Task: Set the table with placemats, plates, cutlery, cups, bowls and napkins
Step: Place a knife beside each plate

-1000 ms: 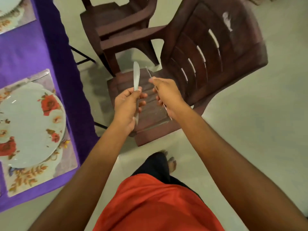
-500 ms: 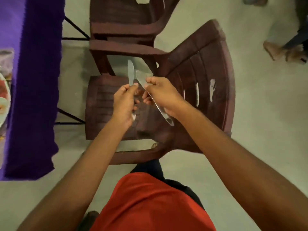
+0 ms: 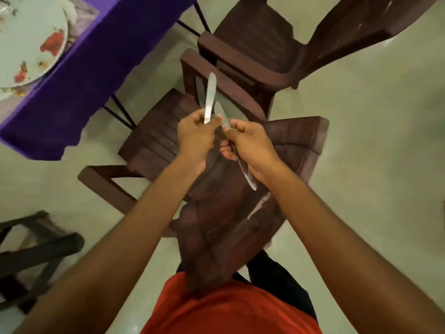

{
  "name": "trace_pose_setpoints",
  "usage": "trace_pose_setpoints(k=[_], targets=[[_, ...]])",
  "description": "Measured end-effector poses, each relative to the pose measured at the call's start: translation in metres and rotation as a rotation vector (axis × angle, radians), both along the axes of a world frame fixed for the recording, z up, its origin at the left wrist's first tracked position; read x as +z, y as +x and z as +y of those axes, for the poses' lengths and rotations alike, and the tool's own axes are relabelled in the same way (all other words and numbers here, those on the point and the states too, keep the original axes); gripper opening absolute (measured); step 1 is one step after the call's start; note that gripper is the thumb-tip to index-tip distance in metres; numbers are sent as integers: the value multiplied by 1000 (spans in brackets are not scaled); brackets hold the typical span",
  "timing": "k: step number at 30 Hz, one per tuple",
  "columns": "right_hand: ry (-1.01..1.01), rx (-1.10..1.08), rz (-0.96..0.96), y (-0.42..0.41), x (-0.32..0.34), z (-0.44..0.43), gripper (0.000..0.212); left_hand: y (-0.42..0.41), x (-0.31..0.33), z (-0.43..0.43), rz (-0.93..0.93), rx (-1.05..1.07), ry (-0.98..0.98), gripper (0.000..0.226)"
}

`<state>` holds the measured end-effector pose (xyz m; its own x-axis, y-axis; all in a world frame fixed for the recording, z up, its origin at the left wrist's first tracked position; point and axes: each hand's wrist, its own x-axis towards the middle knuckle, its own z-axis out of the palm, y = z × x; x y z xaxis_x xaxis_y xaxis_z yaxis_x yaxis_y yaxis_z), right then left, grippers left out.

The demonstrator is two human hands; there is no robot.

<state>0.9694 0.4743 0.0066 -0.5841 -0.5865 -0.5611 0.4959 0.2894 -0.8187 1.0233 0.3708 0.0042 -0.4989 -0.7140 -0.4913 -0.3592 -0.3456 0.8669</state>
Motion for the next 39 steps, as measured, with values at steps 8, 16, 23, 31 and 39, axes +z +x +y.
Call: trace_pose_setpoints(k=[8,16,23,31,39], targets=[[83,386,272,-86,31,49,25,-54,32,49,29,207,-6,20],[188,738,662,-237,31,29,44,-163,20,44,86,253,73,21],[230,835,748,-385,37,10,43,-309,24,28,95,308,140,27],[125,890,689,-521,30,-16,39,-435,21,13,61,433,145,25],[39,1047,700,-688,7,-30,33,-594,4,19,19,587,112,23]])
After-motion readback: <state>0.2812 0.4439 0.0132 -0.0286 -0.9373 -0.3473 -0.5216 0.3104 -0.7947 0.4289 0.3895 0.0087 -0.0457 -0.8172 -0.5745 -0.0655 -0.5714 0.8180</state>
